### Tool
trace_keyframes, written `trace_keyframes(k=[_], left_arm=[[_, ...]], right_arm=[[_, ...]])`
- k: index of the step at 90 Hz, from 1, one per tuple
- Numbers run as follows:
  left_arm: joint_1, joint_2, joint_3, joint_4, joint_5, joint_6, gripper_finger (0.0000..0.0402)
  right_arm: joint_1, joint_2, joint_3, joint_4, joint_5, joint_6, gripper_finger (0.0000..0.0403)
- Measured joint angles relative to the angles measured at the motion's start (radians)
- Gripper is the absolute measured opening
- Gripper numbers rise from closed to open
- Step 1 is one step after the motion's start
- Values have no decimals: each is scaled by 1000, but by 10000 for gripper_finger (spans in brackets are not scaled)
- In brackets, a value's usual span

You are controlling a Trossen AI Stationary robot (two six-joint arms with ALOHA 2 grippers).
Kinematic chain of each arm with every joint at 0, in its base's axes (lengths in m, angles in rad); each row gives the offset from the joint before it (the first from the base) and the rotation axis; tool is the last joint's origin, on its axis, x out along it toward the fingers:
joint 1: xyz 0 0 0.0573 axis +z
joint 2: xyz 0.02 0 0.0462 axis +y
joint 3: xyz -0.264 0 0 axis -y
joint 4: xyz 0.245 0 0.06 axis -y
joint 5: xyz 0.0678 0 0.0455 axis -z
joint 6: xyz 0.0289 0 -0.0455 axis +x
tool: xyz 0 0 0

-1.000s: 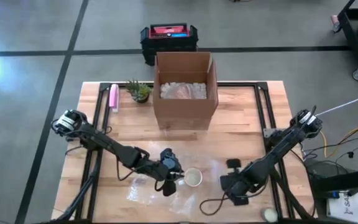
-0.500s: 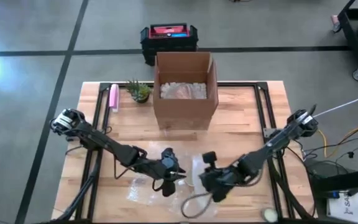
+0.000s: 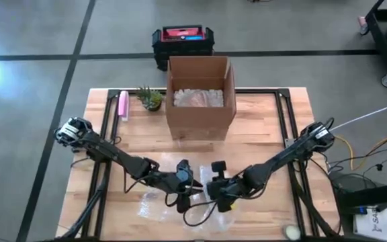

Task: Wrap mug
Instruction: Wrap the gray mug with the bubble wrap

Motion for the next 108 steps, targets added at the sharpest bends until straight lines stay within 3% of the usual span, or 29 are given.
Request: trace_keyframes(k=[19, 31, 40, 62, 75, 85, 108], left_arm=[[4, 110, 0, 44, 0, -18, 75], [8, 154, 2, 54, -2, -34, 75], [14, 170, 4, 62, -3, -38, 75], [18, 161, 2, 42, 2, -50, 75], [17, 159, 1, 39, 5, -53, 75], [16, 159, 0, 39, 6, -56, 75], [17, 159, 0, 40, 8, -55, 75]], right_arm=[[1, 14, 1, 51, -18, -4, 0], [0, 9, 45, -15, -78, 6, 1], [0, -7, 117, -105, -130, 7, 3], [3, -54, 252, -457, -134, 73, 2], [29, -73, 207, -639, -25, 217, 1], [41, -79, 138, -581, -10, 245, 0], [42, -56, 100, -147, -25, 111, 0]])
